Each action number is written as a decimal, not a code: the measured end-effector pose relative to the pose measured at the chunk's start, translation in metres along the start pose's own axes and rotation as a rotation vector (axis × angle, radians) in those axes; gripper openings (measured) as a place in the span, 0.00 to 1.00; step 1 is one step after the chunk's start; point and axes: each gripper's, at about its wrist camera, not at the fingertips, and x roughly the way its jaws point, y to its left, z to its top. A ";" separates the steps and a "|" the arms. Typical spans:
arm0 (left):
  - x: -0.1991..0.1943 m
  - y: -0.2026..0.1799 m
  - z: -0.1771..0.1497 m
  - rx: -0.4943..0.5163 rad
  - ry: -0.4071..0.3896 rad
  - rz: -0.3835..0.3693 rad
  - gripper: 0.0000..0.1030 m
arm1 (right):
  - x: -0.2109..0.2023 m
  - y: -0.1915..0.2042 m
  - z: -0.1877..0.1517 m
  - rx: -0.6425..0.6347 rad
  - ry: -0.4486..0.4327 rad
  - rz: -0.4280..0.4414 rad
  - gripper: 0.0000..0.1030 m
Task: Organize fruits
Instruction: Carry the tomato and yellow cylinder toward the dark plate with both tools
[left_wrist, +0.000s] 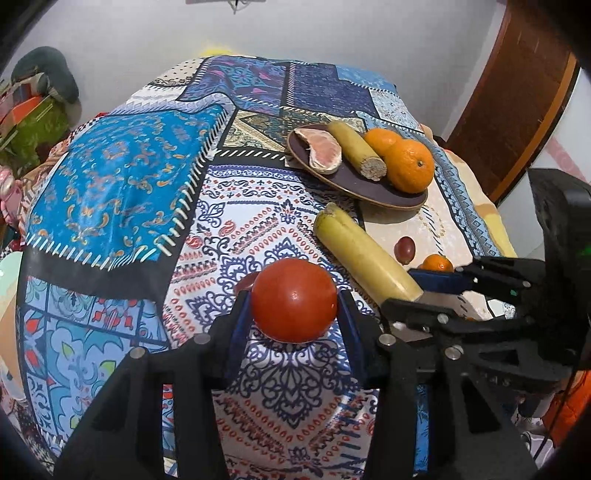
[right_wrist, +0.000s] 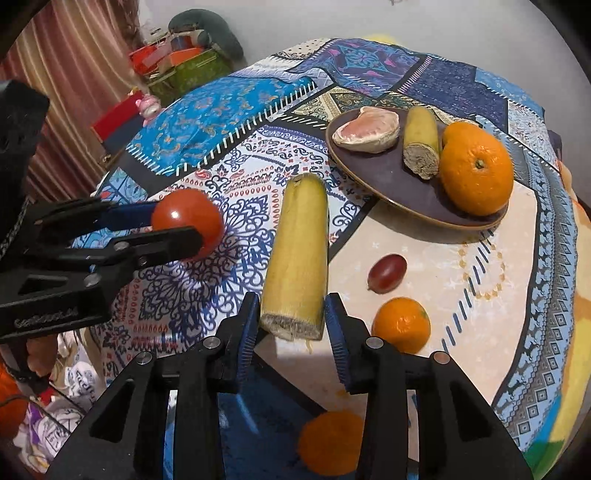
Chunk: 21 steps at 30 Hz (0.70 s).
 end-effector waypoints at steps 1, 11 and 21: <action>0.000 0.001 0.000 0.000 0.000 0.001 0.45 | 0.002 0.000 0.003 -0.001 0.001 -0.001 0.35; 0.003 0.008 0.001 -0.008 -0.006 0.013 0.45 | 0.024 -0.002 0.038 0.017 0.020 0.005 0.36; 0.005 0.017 0.013 -0.025 -0.030 0.018 0.45 | 0.042 -0.005 0.064 0.028 0.029 -0.016 0.37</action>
